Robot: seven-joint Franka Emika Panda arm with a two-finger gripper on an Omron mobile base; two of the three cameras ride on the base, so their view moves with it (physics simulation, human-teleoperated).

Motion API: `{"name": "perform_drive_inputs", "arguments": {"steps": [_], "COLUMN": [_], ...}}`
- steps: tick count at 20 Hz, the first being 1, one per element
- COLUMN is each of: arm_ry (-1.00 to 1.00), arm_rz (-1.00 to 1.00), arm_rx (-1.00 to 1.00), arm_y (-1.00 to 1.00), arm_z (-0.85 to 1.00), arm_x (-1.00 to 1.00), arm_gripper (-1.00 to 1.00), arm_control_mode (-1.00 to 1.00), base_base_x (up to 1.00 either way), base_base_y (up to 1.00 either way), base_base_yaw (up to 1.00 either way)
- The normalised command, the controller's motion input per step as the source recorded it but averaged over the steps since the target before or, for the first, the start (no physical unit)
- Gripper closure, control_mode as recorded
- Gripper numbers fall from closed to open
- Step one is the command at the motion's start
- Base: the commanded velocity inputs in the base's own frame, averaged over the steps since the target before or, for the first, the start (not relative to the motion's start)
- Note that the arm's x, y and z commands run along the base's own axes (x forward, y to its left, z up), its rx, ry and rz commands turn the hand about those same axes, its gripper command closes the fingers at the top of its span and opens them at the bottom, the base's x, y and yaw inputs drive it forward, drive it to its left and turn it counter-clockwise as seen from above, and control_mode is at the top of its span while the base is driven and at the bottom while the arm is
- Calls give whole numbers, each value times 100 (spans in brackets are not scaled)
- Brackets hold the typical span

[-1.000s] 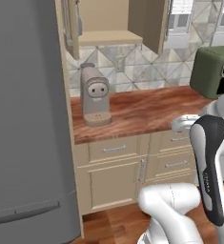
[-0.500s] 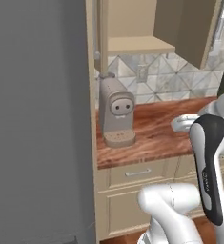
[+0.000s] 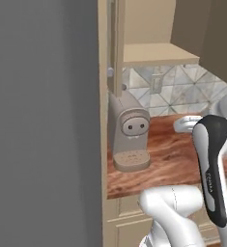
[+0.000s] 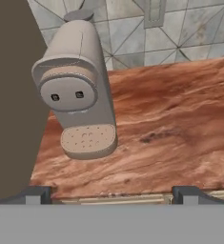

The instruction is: Move the cutting board and knife to the sink. Then move spray from the cabinet to the counter.

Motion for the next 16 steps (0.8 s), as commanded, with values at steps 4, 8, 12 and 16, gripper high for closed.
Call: {"name": "perform_drive_inputs", "arguments": {"steps": [4,8,12,16], "arm_ry": [0,0,0,0], "arm_rz": [0,0,0,0], "arm_rx": [0,0,0,0], "arm_y": [0,0,0,0], "arm_z": [0,0,0,0], "arm_x": [0,0,0,0], "arm_gripper": [-100,-100,-100,-100], "arm_control_mode": [100,100,100,100], "base_base_x": [61,46,39,16], "base_base_y": [0,0,0,0], "base_base_yaw": [0,4,8,9]}}
